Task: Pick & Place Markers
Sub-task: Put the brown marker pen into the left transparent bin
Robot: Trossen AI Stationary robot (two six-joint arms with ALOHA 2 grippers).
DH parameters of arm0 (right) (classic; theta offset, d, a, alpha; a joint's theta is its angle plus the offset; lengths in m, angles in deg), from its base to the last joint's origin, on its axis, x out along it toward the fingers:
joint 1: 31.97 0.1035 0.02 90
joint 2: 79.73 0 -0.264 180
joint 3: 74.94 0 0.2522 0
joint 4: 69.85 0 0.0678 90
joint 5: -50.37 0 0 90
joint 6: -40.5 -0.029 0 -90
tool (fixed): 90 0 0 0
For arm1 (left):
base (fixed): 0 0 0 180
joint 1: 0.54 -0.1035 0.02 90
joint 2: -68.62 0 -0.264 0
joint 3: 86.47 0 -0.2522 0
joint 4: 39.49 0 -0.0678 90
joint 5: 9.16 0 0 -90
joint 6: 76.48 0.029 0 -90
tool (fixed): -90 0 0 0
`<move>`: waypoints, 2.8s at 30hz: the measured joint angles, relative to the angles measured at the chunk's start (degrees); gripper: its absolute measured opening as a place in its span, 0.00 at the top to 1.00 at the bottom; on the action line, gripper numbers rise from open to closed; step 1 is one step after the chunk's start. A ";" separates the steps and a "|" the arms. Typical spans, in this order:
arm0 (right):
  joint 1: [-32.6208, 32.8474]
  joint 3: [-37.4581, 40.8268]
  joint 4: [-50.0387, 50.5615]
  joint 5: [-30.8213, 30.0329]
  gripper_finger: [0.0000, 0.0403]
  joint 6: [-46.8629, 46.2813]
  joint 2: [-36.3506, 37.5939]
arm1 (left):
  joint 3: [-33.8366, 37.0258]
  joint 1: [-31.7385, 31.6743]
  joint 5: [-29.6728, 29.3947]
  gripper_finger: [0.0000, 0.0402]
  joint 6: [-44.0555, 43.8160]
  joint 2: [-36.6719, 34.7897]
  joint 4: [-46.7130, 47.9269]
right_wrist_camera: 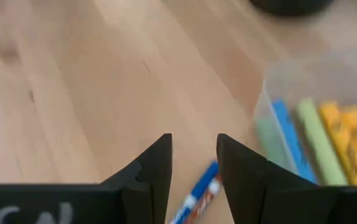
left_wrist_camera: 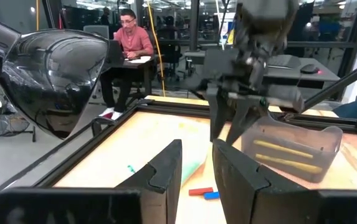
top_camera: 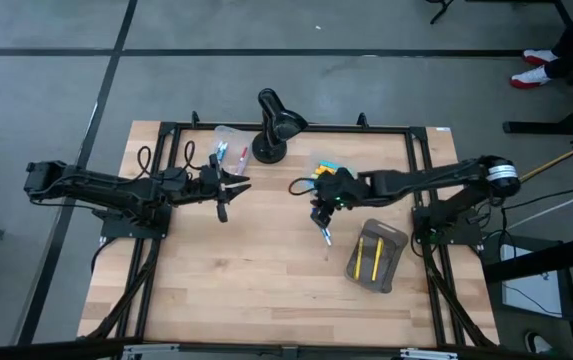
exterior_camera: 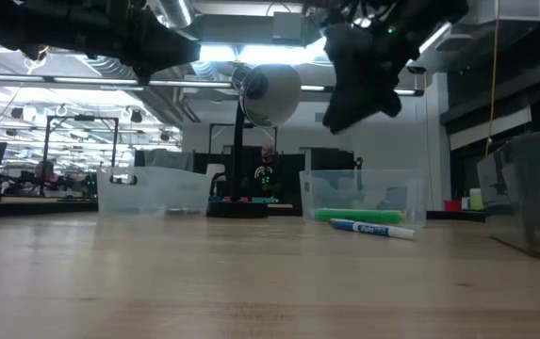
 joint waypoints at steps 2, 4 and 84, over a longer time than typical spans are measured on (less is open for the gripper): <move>0.04 -0.86 2.66 0.87 0.69 -4.04 -1.53 | 0.00 0.00 0.00 0.79 0.53 0.00 0.04; 0.04 -1.02 4.56 1.93 0.69 -8.18 -2.75 | 0.00 0.02 0.00 0.79 0.63 0.00 0.03; 1.26 -1.04 5.83 3.10 0.72 -10.61 -20.50 | 0.00 0.02 12.17 0.79 2.59 0.00 -5.60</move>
